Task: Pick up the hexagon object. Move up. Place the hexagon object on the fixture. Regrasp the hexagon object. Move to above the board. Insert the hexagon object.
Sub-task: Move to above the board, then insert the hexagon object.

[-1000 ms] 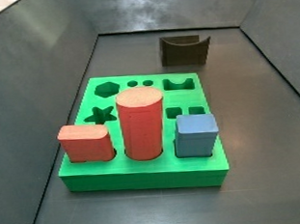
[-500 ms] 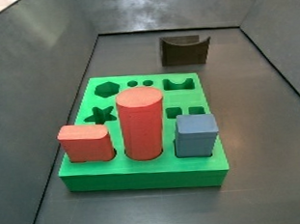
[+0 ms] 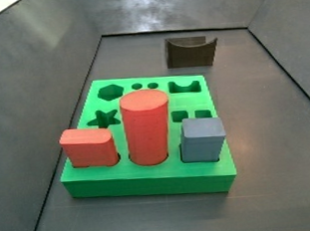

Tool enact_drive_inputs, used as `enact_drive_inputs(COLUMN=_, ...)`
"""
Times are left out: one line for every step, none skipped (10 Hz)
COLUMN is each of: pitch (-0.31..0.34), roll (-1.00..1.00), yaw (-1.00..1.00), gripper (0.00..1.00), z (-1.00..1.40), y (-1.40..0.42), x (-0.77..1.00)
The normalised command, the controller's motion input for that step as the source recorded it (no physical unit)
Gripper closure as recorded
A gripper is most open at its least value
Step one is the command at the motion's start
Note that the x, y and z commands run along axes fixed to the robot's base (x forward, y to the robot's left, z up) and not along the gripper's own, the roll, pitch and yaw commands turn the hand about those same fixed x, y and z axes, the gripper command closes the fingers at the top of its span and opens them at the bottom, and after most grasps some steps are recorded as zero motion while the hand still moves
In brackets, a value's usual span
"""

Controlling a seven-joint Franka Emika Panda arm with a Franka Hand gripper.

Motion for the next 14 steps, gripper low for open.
enact_drive_inputs(pitch=-0.027, roll=-1.0, yaw=-0.03, gripper=1.0, z=0.05, y=-0.63, x=-0.47)
enact_drive_inputs(pitch=-0.047, roll=-1.0, yaw=-0.02, gripper=1.0, z=0.02, y=-0.26, x=-0.27)
enact_drive_inputs(pitch=-0.048, roll=-0.93, yaw=-0.02, gripper=1.0, z=0.01, y=-0.15, x=-0.19)
enact_drive_inputs(pitch=-0.053, roll=-0.55, yaw=-0.01, gripper=1.0, z=0.01, y=-0.04, x=-0.12)
enact_drive_inputs(pitch=-0.062, roll=-0.34, yaw=-0.01, gripper=1.0, z=0.0, y=-0.01, x=-0.08)
enact_drive_inputs(pitch=-0.049, roll=-0.22, yaw=-0.01, gripper=1.0, z=0.0, y=0.0, x=-0.06)
enact_drive_inputs(pitch=0.0, roll=0.0, yaw=0.0, gripper=1.0, z=0.0, y=0.0, x=0.0)
enact_drive_inputs(pitch=0.0, roll=-0.07, yaw=0.0, gripper=1.0, z=-0.07, y=0.0, x=0.0)
enact_drive_inputs(pitch=-0.023, roll=-0.23, yaw=-0.08, gripper=1.0, z=-0.15, y=0.08, x=0.01)
enact_drive_inputs(pitch=-0.05, roll=-0.31, yaw=-0.11, gripper=1.0, z=-0.27, y=0.14, x=0.0)
enact_drive_inputs(pitch=-0.036, roll=-0.34, yaw=-0.13, gripper=1.0, z=-0.27, y=0.16, x=0.0)
enact_drive_inputs(pitch=-0.059, roll=-0.32, yaw=-0.18, gripper=1.0, z=-0.25, y=0.18, x=0.0)
enact_drive_inputs(pitch=-0.089, roll=-0.32, yaw=-0.2, gripper=1.0, z=-0.3, y=0.21, x=0.0)
enact_drive_inputs(pitch=-0.113, roll=-0.3, yaw=-0.19, gripper=1.0, z=-0.27, y=0.21, x=0.0)
